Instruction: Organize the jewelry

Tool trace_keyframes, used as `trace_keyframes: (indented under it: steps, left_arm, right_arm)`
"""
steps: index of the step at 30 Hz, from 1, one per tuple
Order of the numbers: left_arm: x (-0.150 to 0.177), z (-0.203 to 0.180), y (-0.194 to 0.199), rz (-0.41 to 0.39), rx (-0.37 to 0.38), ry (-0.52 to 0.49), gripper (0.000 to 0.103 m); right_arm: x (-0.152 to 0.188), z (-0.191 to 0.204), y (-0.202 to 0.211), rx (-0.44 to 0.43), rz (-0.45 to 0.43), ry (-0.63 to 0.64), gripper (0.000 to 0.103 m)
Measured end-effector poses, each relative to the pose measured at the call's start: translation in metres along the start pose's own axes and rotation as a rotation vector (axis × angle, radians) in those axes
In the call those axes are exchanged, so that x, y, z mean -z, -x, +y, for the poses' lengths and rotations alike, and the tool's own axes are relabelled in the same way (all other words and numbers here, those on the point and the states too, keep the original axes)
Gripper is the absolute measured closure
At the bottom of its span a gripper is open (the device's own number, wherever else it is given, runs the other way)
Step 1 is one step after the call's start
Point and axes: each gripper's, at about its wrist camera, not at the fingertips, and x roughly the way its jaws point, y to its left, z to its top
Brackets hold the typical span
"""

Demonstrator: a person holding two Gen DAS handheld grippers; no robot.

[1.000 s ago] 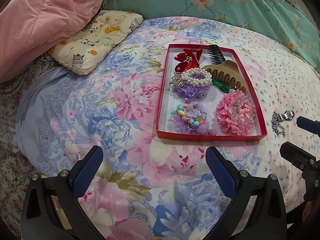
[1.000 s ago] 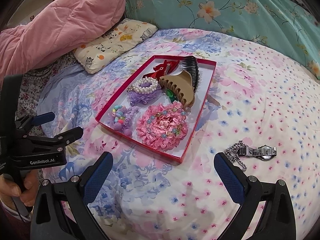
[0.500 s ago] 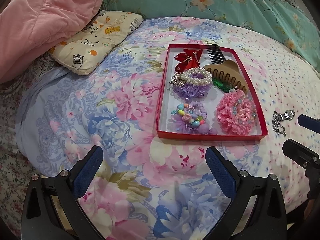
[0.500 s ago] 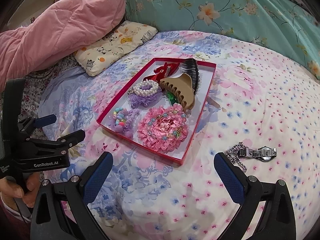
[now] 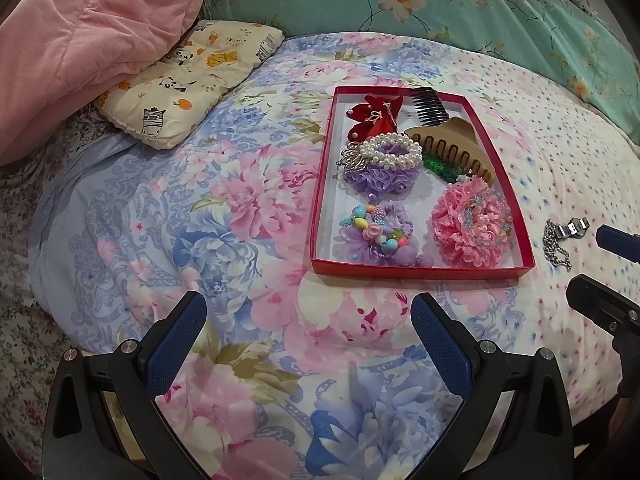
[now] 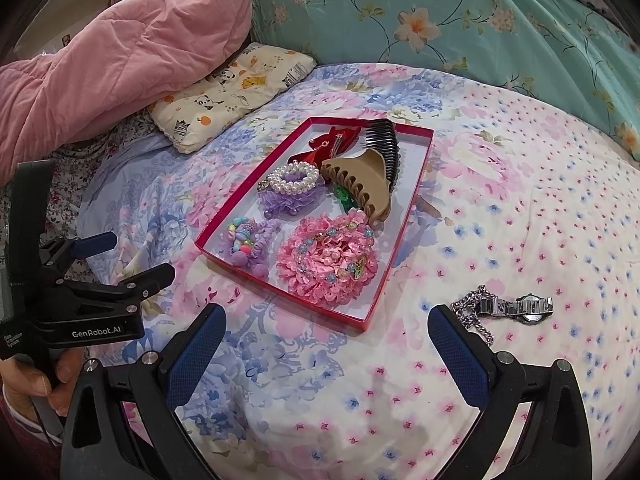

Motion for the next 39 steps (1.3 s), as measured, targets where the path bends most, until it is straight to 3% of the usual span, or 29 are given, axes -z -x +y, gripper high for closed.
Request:
trace_keyframes:
  steps: [39]
  left_arm:
    - [-0.0014,-0.0033,0.0014,-0.002,0.003,0.001,0.000]
  right_arm:
    - [-0.0006,-0.0006,0.0037,-0.001,-0.005,-0.002,0.001]
